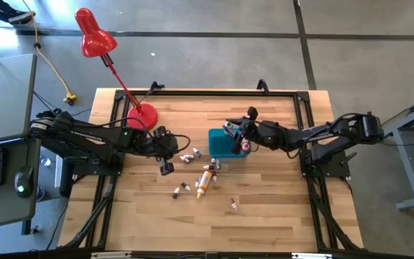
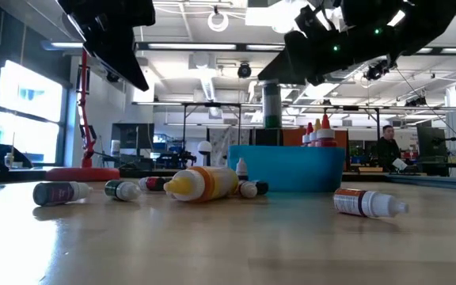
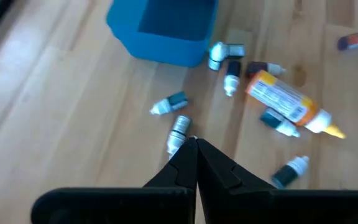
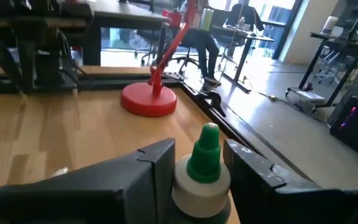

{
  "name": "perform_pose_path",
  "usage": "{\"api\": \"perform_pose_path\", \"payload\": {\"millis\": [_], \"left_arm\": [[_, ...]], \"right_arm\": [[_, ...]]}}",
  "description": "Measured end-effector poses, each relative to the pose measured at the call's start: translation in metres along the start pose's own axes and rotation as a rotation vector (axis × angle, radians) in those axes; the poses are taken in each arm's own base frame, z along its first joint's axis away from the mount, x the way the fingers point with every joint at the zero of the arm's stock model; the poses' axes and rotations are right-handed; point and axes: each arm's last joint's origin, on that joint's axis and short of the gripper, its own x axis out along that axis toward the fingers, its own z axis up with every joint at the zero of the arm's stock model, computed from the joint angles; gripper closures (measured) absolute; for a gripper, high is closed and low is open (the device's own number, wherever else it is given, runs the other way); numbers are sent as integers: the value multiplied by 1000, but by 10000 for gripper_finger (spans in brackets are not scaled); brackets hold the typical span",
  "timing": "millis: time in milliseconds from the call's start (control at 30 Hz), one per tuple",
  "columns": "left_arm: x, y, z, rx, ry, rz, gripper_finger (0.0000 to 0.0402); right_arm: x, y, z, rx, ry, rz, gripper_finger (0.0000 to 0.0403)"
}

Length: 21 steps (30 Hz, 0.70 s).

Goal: Pick & Place food coloring
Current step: Put the big green food coloring bottle into the blue bin

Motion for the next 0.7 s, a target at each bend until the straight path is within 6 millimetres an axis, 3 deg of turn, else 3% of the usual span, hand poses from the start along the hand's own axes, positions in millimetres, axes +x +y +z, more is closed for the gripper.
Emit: {"api": "perform_pose_path", "payload": {"millis": [233, 400, 700], "left_arm": [[0, 0, 1, 9, -9, -3, 401], [0, 0, 5, 94, -52, 28, 388], [-4, -5, 28, 144, -291, -5, 281]], "right_arm": [[0, 1, 4, 25, -49, 81, 291], [-3, 5, 11, 33, -109, 104, 273], [-13, 10, 21, 77, -137, 138, 291]]}}
